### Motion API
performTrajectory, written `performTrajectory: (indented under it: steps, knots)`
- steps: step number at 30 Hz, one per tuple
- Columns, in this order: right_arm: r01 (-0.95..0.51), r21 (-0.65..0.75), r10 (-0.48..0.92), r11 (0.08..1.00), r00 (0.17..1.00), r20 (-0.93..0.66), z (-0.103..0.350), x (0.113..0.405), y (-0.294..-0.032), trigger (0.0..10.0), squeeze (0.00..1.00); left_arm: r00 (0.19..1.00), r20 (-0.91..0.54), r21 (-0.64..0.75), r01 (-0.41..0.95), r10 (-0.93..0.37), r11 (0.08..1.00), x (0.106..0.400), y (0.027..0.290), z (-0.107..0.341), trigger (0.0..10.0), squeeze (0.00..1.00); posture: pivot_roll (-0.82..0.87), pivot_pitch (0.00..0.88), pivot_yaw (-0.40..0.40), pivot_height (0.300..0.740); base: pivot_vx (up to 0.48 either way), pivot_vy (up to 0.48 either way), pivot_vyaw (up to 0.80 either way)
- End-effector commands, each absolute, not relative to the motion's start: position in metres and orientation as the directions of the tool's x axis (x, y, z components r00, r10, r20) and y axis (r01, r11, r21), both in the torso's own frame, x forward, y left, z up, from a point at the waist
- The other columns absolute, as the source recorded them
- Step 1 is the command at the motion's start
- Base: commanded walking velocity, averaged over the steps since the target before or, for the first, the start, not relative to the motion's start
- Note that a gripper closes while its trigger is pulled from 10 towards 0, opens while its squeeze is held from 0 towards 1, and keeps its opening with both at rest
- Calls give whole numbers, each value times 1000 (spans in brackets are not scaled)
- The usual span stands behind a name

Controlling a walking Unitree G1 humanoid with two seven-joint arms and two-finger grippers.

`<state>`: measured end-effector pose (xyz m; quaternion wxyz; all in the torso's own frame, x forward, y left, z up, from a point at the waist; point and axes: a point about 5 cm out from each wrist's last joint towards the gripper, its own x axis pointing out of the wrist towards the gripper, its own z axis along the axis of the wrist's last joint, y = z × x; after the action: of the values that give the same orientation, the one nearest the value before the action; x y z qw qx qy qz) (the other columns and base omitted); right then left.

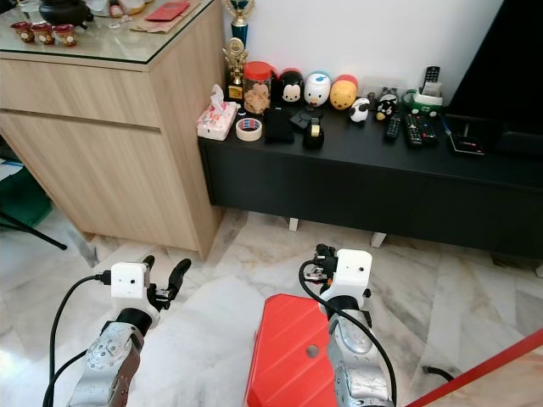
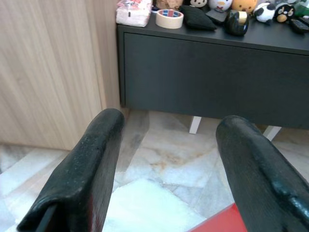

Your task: Hang keys on a hook

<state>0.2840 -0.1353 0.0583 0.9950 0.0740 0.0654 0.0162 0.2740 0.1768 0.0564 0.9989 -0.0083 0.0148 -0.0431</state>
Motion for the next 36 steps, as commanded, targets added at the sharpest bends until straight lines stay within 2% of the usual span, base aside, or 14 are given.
performTrajectory:
  steps: [1, 23, 36]
  knots:
    - [-22, 147, 39, 989, 992, -119, 62, 285, -135, 10000, 0, 994, -50, -16, 99, -100, 995, 272, 175, 52, 10000, 0, 10, 48, -49, 740, 0, 0, 0]
    - [-24, 146, 41, 989, 992, -118, 63, 287, -136, 10000, 0, 994, -38, -20, 99, -100, 995, 273, 175, 54, 10000, 0, 11, 50, -49, 740, 0, 0, 0]
    - [-29, 152, 48, 988, 992, -120, 63, 287, -136, 10000, 0, 995, -33, -20, 98, -99, 995, 273, 175, 56, 10000, 0, 11, 50, -50, 740, -275, 0, 0]
